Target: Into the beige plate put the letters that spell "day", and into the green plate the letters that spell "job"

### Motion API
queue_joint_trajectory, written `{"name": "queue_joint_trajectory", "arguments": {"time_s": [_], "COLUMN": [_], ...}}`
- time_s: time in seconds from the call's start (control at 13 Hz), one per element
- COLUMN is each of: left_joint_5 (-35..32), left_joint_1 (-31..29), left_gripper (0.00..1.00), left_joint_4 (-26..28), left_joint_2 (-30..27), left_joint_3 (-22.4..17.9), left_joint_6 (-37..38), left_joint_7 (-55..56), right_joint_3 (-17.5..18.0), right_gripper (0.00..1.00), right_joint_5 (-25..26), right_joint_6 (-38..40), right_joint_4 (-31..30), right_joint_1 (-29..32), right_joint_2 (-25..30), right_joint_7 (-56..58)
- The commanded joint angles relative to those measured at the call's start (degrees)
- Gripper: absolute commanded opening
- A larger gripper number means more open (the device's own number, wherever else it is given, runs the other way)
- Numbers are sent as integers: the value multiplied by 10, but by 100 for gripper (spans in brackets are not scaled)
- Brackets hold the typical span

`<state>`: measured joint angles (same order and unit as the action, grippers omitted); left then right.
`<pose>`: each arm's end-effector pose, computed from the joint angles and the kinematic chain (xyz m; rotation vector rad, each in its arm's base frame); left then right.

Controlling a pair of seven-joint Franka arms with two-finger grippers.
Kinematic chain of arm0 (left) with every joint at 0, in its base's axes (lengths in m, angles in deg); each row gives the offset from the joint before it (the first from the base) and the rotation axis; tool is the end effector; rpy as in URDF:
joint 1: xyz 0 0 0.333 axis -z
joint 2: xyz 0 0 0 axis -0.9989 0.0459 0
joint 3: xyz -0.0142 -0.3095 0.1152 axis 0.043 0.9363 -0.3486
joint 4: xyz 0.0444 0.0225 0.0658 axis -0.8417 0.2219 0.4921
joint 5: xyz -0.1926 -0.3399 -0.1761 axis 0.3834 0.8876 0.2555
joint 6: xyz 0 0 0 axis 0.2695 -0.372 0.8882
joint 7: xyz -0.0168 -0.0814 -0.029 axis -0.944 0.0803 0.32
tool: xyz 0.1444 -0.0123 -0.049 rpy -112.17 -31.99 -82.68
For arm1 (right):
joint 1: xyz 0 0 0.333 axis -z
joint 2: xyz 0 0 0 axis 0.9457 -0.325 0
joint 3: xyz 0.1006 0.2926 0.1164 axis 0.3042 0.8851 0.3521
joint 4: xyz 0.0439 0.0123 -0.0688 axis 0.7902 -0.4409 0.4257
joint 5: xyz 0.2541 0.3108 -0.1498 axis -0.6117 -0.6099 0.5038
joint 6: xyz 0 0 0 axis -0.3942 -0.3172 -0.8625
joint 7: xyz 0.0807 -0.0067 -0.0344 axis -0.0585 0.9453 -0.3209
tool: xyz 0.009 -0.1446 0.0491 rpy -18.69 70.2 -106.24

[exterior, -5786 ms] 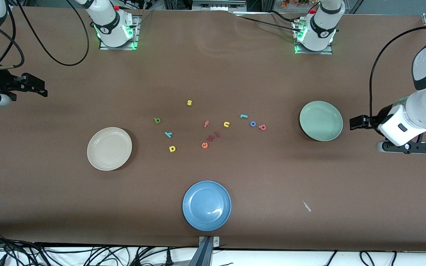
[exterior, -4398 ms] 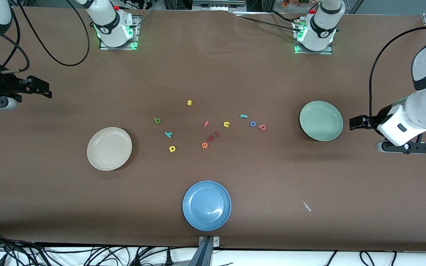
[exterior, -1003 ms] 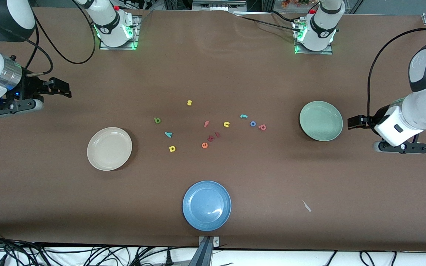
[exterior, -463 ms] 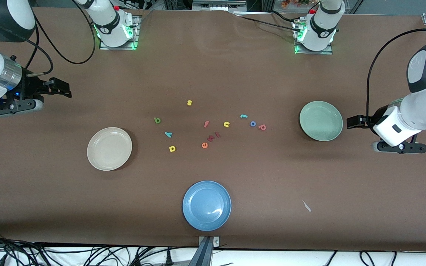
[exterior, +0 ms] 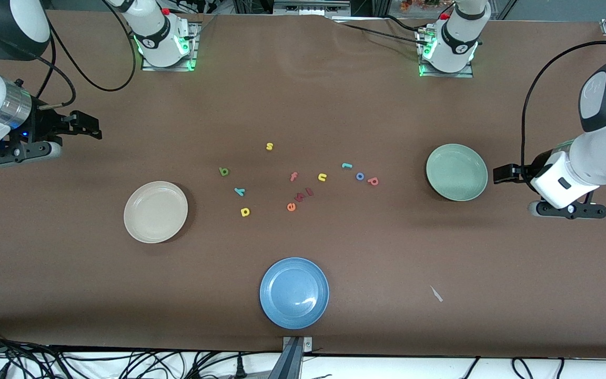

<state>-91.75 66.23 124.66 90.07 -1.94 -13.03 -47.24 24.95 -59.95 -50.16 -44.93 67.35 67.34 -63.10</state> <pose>0.6669 -0.0378 0.4447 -3.1198 0.0509 0.2961 0.5873 0.0228 0.4772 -3.0698 -0.2750 0.2152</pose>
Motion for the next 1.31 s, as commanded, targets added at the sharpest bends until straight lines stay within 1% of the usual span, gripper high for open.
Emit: {"name": "queue_joint_trajectory", "arguments": {"time_s": [0.0,0.93,1.16,1.23], "left_joint_5": [14,14,19,42], "left_joint_1": [-6,-5,13,17], "left_gripper": [100,100,100,100], "left_joint_4": [10,15,34,47], "left_joint_2": [-11,-15,-13,-12], "left_joint_3": [0,1,1,2], "left_joint_6": [-4,-1,-4,-9], "left_joint_7": [-18,-18,16,57], "right_joint_3": [-1,-2,0,3], "right_gripper": [100,100,100,100], "right_joint_5": [6,6,5,5], "right_joint_6": [6,5,-5,-13], "right_joint_4": [2,2,1,0], "right_joint_1": [2,2,2,1], "right_joint_2": [0,-2,-9,-12], "right_joint_7": [8,8,1,-2]}}
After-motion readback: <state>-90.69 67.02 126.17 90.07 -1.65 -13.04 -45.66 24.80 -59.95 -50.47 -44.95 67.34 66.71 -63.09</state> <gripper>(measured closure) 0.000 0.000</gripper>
